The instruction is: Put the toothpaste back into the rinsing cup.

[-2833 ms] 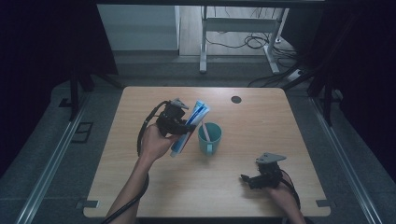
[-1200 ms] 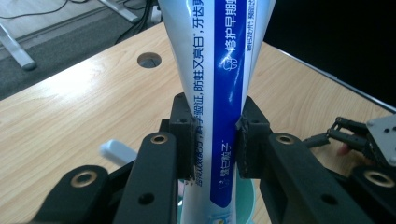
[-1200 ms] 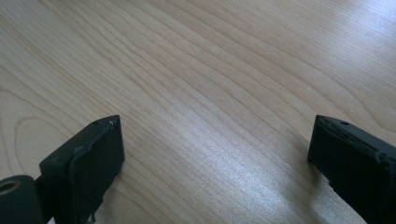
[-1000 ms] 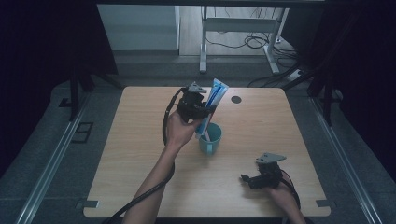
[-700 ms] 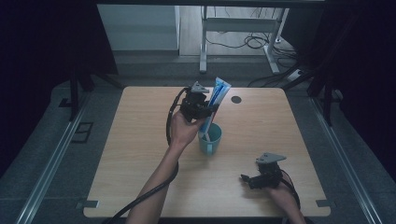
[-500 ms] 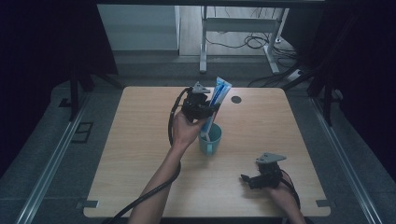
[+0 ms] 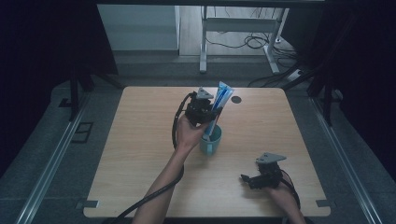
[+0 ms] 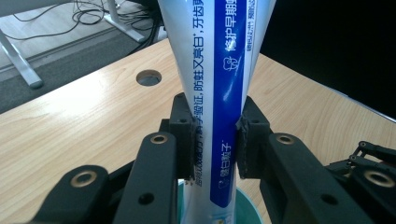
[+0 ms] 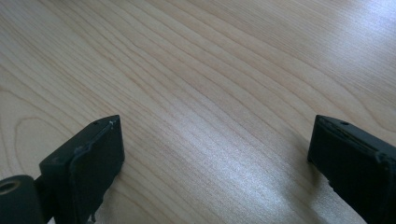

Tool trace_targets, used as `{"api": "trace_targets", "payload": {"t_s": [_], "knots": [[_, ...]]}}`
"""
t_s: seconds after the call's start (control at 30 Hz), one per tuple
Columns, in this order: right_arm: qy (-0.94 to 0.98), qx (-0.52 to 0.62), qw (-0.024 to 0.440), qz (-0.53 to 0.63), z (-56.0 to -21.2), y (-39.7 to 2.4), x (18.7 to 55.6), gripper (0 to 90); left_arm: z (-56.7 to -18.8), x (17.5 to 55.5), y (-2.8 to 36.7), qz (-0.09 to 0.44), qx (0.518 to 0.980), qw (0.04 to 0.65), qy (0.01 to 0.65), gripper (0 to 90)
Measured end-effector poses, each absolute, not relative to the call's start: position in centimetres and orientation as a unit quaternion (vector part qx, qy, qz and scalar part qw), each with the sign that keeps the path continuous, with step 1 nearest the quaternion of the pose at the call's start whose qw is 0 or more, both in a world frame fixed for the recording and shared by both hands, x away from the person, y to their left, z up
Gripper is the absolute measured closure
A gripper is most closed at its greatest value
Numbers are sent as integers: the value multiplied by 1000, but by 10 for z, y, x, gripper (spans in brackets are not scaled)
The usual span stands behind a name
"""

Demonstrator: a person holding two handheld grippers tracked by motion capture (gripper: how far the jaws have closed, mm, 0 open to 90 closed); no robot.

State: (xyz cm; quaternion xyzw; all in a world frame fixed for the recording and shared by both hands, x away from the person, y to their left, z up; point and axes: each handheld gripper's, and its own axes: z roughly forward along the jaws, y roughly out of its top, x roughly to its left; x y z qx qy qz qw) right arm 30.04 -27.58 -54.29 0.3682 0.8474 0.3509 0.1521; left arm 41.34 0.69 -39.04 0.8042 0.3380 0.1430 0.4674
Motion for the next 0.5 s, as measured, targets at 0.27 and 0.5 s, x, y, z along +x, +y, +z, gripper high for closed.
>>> {"api": "trace_targets", "payload": {"t_s": [0.27, 0.5], "knots": [[848, 368, 152, 351, -543, -276, 300, 35, -405, 413, 6, 141, 801, 469, 343, 725], [847, 368, 152, 351, -543, -276, 300, 35, -415, 412, 6, 141, 801, 469, 345, 725]]}}
